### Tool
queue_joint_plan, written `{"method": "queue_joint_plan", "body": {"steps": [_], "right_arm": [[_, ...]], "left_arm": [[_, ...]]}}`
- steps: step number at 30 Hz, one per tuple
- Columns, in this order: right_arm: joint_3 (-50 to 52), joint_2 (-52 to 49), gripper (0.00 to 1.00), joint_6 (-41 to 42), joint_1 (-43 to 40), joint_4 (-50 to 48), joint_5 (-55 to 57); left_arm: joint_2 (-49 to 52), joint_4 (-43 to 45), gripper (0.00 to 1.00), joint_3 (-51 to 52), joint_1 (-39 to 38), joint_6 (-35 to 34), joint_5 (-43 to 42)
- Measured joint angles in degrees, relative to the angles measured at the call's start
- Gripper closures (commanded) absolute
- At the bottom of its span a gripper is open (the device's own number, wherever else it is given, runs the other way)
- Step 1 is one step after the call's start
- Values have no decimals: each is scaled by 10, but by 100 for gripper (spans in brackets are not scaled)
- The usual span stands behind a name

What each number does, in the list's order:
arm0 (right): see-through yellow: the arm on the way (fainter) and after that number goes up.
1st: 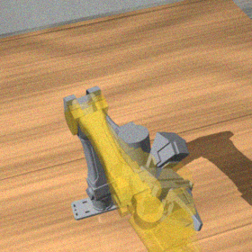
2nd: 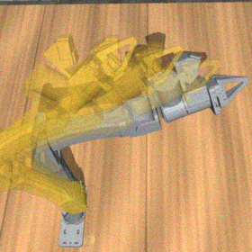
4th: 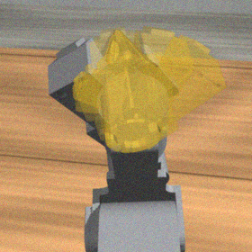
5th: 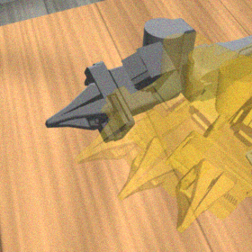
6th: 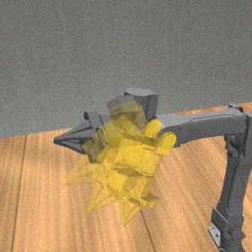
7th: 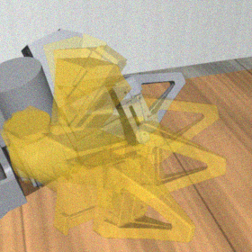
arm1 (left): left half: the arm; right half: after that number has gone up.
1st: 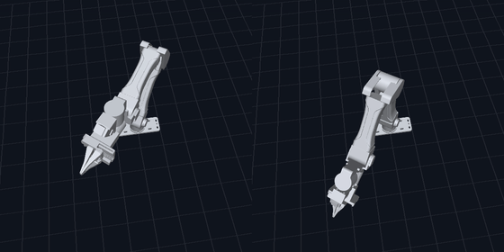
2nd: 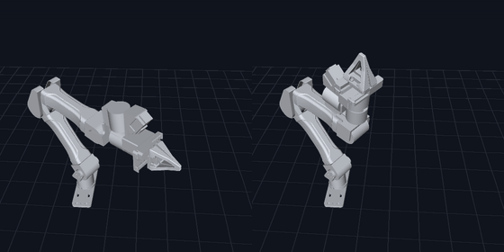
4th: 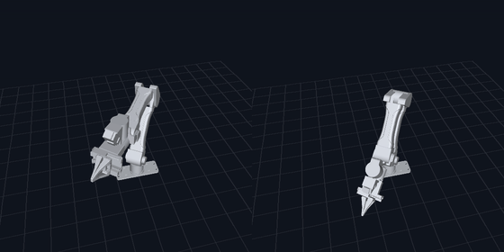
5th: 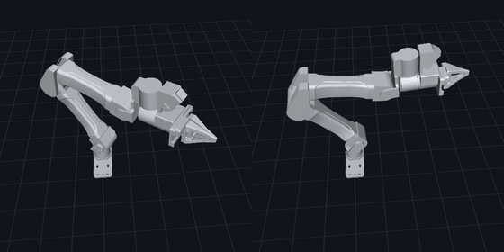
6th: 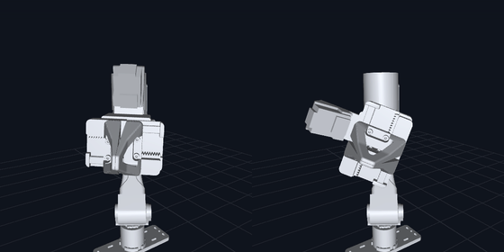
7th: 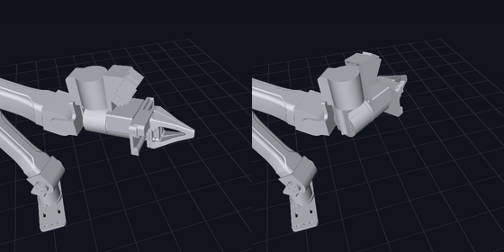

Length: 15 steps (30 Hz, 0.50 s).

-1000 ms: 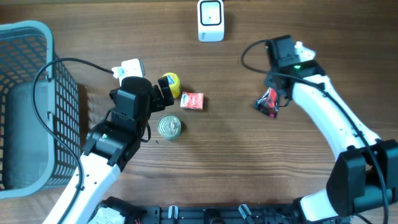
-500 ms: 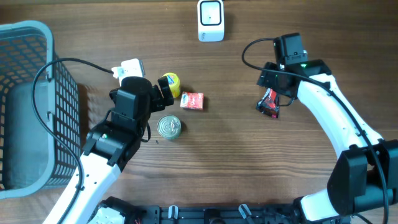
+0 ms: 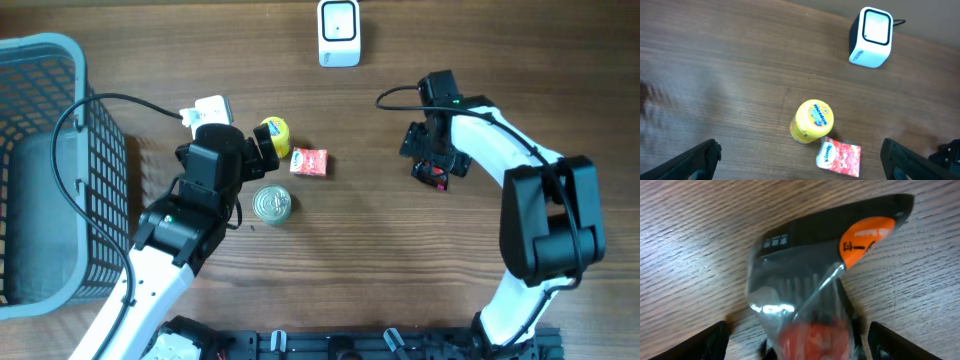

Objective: Scan the item barcode

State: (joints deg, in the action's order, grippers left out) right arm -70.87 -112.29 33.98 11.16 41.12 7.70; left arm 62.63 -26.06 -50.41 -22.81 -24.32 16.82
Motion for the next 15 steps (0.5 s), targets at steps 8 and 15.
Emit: {"method": "queue_joint_plan", "body": {"steps": [8,15], "right_arm": [[-4,-1,76,6,0,0,29],[-5,-1,83,6,-27,24,59]], "left_arm": [[0,-10,0,0,0,0,2],[0,-10,0,0,0,0,2]]}}
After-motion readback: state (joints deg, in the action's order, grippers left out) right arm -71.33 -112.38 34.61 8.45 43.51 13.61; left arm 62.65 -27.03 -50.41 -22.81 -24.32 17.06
